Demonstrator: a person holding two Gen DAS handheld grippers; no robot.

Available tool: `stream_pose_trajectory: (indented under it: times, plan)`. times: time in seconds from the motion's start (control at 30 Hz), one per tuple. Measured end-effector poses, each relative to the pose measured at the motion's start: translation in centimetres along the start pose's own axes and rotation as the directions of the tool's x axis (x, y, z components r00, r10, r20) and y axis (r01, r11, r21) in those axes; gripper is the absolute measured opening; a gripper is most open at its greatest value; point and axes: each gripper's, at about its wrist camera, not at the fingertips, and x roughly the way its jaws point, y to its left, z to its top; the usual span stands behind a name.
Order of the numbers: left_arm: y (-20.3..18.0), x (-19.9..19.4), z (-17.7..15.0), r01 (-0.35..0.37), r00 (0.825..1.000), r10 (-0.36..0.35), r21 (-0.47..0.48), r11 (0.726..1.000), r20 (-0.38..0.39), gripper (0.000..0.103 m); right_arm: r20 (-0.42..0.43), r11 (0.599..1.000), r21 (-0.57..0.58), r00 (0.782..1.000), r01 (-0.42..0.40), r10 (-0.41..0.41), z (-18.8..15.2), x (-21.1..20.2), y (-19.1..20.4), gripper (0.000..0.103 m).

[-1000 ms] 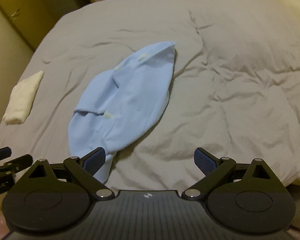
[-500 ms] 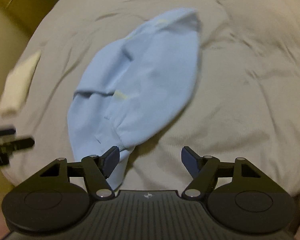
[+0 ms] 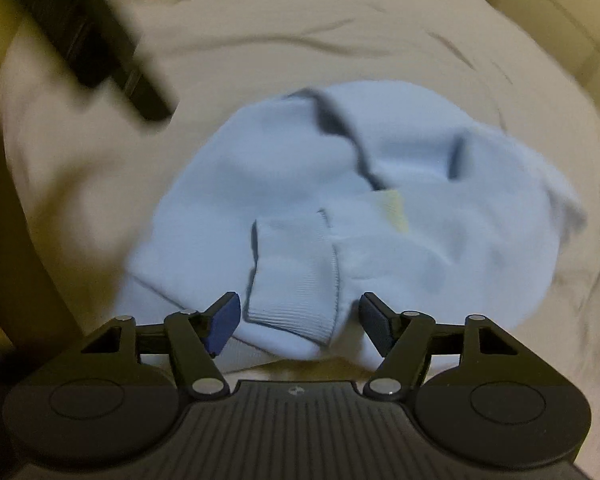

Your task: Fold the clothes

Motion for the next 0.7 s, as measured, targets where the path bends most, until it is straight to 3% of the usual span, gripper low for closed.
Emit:
stream_pose_trajectory:
  times: [0.1, 0.13, 0.2, 0.23, 0.3, 0.33, 0.4, 0.47, 0.6, 0.7]
  plan:
    - [0.2, 0.6, 0.2, -0.007, 1.0, 0.007, -0.022, 1.0, -0.011, 0.064, 0.017, 0.978, -0.181, 0.994, 0.106, -0.104, -0.4, 2.0, 1.7, 0.067]
    - [0.1, 0.7, 0.3, -0.009, 1.0, 0.009, -0.024, 1.0, -0.014, 0.064, 0.012, 0.977, -0.189, 0.995, 0.102, -0.102, -0.5, 2.4, 1.6, 0.06]
    - [-0.1, 0.6, 0.6, -0.012, 1.0, 0.012, -0.019, 1.0, -0.014, 0.064, 0.009, 0.993, -0.096, 0.997, 0.074, -0.074, -0.5, 2.3, 0.0, 0.046]
    - [-0.3, 0.6, 0.8, -0.013, 1.0, 0.013, -0.016, 1.0, -0.013, 0.064, 0.02, 0.997, -0.009, 0.997, 0.077, -0.077, -0.7, 1.5, -1.6, 0.034]
    - [-0.8, 0.6, 1.3, -0.005, 1.0, 0.005, -0.006, 1.0, -0.003, 0.064, 0.048, 0.97, 0.229, 0.994, 0.084, -0.098, -1.9, -0.9, -5.8, 0.029]
    - [-1.4, 0.7, 1.7, 0.0, 1.0, 0.0, 0.005, 1.0, 0.0, 0.064, 0.059, 0.931, 0.354, 0.992, 0.088, -0.116, -2.8, -2.3, -8.2, 0.028]
    - [-2.5, 0.8, 2.4, 0.011, 1.0, -0.011, 0.025, 1.0, 0.006, 0.064, 0.032, 0.812, 0.564, 0.978, 0.153, -0.206, -6.2, -5.4, -13.6, 0.028]
    - [-3.7, 1.0, 3.2, 0.02, 1.0, -0.021, 0.046, 0.999, 0.011, 0.064, -0.034, 0.639, 0.733, 0.951, 0.232, -0.306, -10.9, -8.8, -19.1, 0.028]
    - [-6.1, 1.3, 4.8, 0.041, 0.999, -0.043, 0.089, 0.995, 0.022, 0.064, -0.228, 0.363, 0.842, 0.872, 0.4, -0.433, -20.3, -13.6, -27.1, 0.027]
    - [-9.2, 1.8, 6.4, 0.058, 0.998, -0.063, 0.129, 0.99, 0.032, 0.064, -0.384, 0.213, 0.849, 0.841, 0.484, -0.382, -26.5, -13.5, -31.2, 0.027]
